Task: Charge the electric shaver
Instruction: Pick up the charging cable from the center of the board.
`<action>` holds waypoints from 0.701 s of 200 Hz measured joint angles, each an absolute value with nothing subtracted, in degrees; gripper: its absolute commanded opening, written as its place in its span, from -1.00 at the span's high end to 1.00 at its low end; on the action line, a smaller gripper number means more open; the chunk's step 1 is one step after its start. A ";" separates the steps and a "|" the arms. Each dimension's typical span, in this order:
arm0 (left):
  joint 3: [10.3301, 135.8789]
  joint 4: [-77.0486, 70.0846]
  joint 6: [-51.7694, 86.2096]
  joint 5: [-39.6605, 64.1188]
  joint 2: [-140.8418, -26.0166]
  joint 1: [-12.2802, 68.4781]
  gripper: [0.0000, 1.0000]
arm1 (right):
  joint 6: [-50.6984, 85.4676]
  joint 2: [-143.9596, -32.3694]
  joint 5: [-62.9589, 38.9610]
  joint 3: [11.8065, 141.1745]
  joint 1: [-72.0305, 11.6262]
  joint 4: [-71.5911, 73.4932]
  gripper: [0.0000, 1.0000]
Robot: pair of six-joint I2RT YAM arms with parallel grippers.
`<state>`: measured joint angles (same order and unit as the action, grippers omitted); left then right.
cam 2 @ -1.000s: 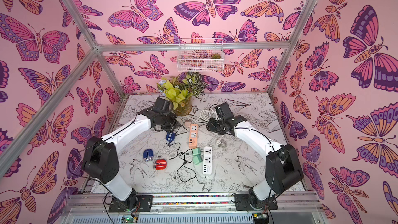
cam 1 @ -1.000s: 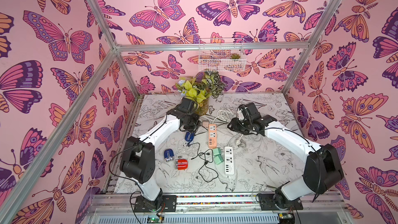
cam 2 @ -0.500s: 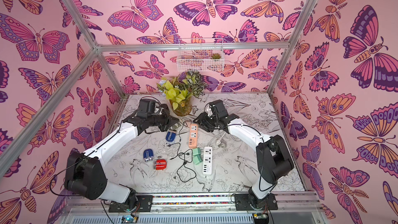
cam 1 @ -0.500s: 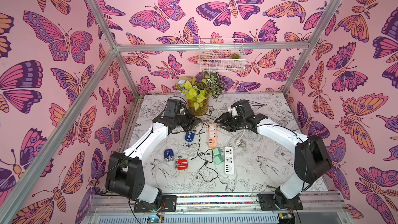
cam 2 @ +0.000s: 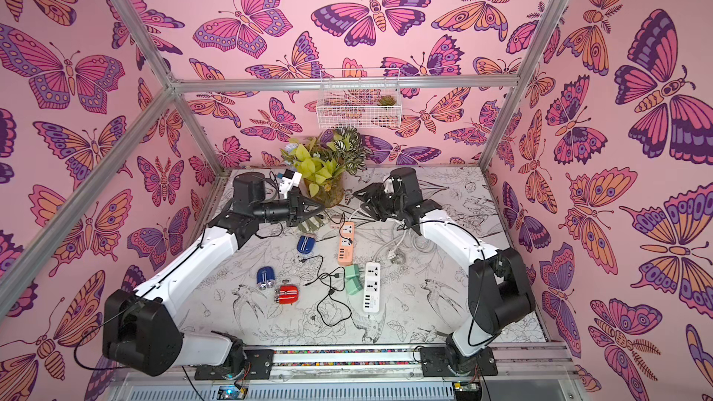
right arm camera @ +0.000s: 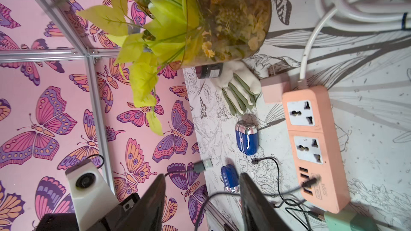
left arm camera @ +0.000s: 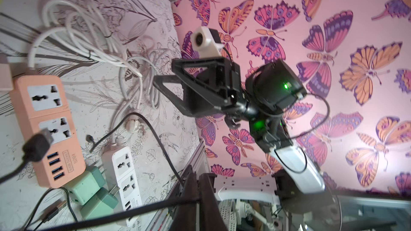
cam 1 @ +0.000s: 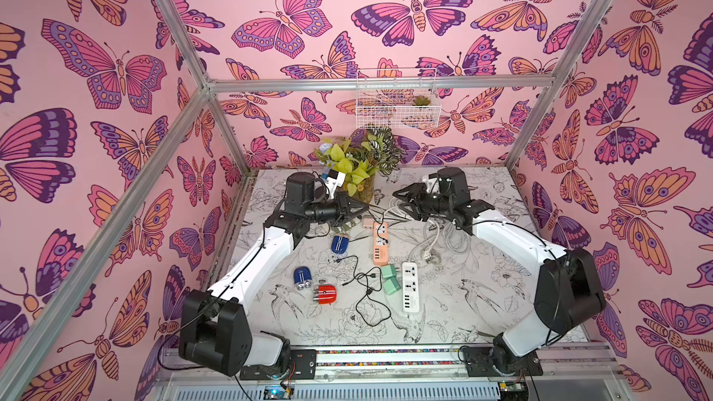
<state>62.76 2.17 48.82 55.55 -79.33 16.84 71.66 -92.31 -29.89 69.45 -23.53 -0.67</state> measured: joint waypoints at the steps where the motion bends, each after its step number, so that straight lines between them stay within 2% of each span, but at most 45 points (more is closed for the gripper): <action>1: 62.72 2.04 48.66 55.66 -79.31 16.84 1.00 | 71.70 -92.31 -29.93 69.45 -23.51 -0.58 -0.13; 49: 61.80 -4.51 43.62 62.57 -78.76 16.84 1.00 | 74.43 -93.34 -34.94 69.91 -23.35 6.63 -0.20; 82: 61.80 -8.14 43.27 65.19 -78.76 16.88 1.00 | 79.26 -96.57 -38.94 70.15 -23.88 12.36 -0.33; 140: 62.06 -14.63 44.66 66.22 -80.49 16.88 1.00 | 90.13 -98.41 -40.42 66.70 -29.41 23.31 -0.38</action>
